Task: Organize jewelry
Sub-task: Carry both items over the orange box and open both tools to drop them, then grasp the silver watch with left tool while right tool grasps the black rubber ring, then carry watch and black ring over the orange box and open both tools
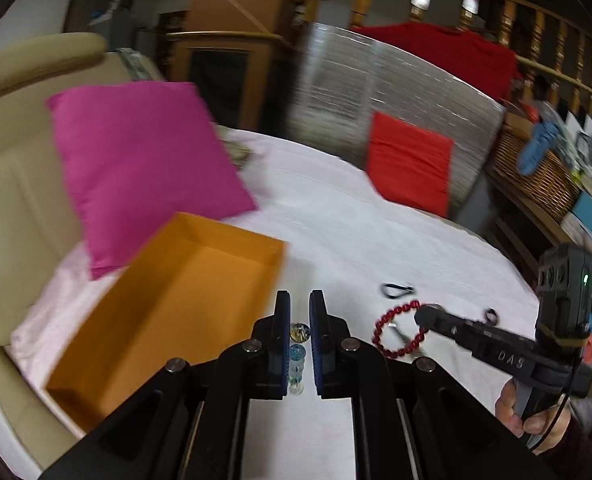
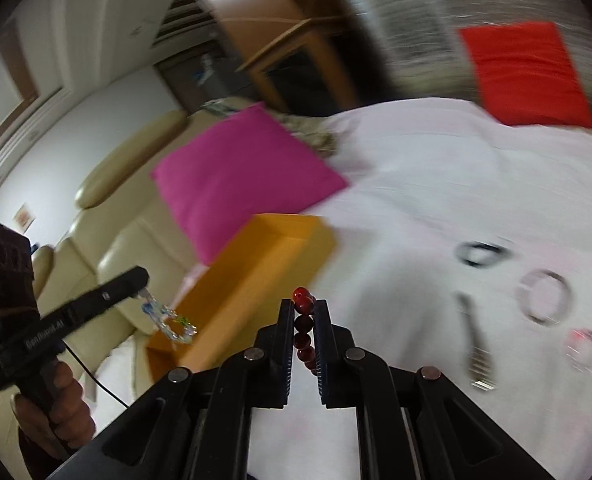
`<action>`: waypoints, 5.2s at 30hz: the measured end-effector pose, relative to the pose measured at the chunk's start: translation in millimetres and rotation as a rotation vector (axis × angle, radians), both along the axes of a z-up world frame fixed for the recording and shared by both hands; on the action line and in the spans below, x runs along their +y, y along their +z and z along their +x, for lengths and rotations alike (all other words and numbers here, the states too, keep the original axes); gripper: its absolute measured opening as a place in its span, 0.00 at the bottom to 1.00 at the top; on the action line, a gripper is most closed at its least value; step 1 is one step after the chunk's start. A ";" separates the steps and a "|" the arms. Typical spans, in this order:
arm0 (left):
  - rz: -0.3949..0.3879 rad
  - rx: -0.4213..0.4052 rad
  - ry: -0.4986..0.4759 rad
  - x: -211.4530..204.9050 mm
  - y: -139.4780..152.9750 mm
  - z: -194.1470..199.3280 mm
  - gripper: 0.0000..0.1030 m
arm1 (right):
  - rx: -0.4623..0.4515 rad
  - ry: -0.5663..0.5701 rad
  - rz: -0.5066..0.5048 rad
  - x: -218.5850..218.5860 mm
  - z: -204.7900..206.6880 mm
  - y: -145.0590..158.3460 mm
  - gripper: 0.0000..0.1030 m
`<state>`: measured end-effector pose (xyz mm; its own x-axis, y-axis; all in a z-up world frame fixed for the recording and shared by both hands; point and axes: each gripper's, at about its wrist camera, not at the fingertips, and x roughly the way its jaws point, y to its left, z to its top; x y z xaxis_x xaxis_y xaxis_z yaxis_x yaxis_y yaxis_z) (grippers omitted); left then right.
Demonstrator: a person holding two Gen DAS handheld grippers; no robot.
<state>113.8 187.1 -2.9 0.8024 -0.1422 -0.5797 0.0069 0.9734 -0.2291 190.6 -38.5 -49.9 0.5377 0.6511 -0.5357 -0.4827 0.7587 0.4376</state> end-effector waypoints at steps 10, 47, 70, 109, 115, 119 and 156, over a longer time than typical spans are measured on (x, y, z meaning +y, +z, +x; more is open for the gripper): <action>0.005 0.195 0.148 71.2 -81.2 13.3 0.09 | 0.099 0.139 -0.069 147.7 34.6 -23.9 0.11; 0.205 0.270 -0.109 -194.4 -95.9 72.3 0.55 | 0.139 -0.549 0.085 -286.0 -26.1 -55.3 0.55; 0.059 0.405 -0.211 -245.3 -161.2 125.2 0.55 | 0.287 -0.816 -0.237 -352.0 86.5 -120.5 0.15; -0.163 0.080 -0.174 -144.5 -79.6 96.4 0.04 | 0.077 -0.428 -0.042 -181.1 27.0 -59.4 0.10; -0.131 0.086 -0.190 -139.3 -82.2 96.5 0.04 | 0.086 -0.399 -0.057 -157.4 31.6 -71.8 0.10; -0.081 0.226 -0.196 -148.8 -111.7 111.8 0.06 | 0.121 -0.398 -0.091 -154.4 39.3 -84.3 0.10; -0.090 0.131 -0.214 -157.1 -85.3 84.4 0.23 | 0.019 -0.406 -0.116 -146.7 36.7 -68.9 0.10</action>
